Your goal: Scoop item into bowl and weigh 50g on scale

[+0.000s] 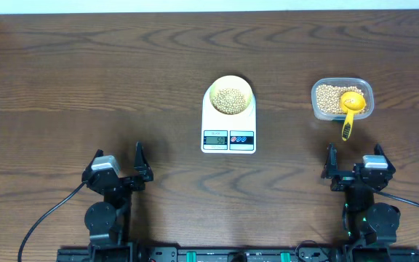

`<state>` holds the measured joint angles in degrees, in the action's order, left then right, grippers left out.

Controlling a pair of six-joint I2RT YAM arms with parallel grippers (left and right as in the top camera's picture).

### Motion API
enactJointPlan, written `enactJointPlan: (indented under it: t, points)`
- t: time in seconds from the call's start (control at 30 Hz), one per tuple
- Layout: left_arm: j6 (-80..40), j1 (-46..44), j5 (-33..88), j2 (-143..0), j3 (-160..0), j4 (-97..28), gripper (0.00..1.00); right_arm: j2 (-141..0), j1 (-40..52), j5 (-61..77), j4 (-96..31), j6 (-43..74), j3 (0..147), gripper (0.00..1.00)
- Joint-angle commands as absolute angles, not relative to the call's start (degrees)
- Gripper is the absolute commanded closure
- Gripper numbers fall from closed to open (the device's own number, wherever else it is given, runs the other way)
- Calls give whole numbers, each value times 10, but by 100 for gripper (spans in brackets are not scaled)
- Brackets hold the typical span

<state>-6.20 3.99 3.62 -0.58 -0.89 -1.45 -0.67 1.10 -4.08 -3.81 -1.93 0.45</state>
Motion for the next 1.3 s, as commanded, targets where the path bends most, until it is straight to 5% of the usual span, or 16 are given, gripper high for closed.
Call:
enactJointPlan:
  t: [0.0, 1.27]
  points:
    - [-74, 42, 31, -1, -2, -41, 2, -3, 15, -39, -40, -24, 3, 1]
    - [-48, 42, 32, -2, -2, -40, 2, -3, 15, -39, -40, -24, 3, 1]
